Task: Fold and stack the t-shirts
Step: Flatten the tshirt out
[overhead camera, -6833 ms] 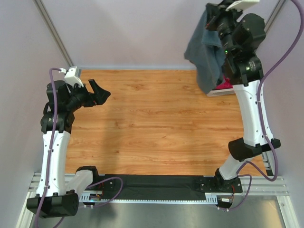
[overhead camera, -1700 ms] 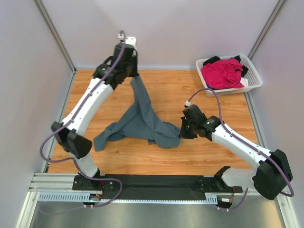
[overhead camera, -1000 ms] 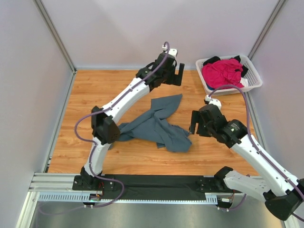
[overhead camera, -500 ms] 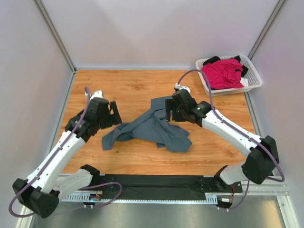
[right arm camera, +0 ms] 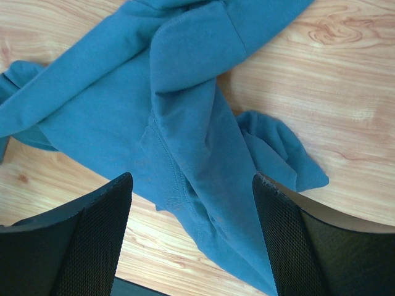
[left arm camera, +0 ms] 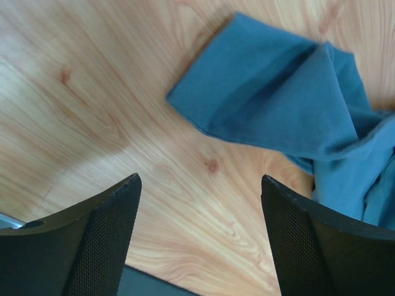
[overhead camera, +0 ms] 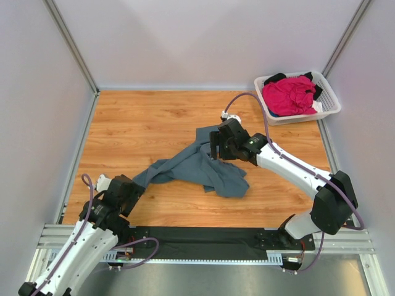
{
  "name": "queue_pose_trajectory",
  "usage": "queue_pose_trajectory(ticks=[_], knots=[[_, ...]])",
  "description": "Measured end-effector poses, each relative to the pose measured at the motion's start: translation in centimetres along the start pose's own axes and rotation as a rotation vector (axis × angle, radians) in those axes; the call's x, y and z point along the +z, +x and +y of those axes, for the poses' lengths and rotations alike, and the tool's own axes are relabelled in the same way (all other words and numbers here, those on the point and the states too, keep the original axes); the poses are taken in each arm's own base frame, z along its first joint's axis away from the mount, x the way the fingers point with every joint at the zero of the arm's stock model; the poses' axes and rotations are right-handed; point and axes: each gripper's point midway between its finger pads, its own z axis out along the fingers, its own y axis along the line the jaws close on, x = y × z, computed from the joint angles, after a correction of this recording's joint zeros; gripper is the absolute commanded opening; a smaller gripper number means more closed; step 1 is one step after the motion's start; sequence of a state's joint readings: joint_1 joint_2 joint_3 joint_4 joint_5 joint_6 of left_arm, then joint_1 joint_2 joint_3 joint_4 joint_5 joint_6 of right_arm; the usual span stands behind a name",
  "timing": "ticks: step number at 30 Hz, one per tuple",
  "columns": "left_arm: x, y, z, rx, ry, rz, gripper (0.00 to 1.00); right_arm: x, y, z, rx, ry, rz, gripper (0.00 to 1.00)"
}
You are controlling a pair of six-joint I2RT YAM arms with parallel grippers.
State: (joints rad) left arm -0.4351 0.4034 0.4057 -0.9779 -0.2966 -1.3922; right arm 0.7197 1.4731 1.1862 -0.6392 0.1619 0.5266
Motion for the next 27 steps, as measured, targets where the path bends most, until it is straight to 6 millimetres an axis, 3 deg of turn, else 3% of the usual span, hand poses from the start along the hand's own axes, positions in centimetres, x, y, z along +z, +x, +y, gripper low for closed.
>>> queue_pose_trajectory(ticks=[6, 17, 27], knots=[[0.8, -1.0, 1.5, -0.148, -0.025, -0.085, 0.74, 0.2, 0.5, -0.3, -0.002, 0.006, 0.009, 0.8], [3.0, -2.1, 2.5, -0.195, -0.204, -0.142, 0.73, 0.2, 0.4, -0.3, -0.002, 0.009, 0.008, 0.79], [4.3, -2.9, 0.4, -0.257, -0.153, -0.139, 0.6, 0.3, 0.4, -0.7, -0.003, 0.028, 0.0, 0.79]])
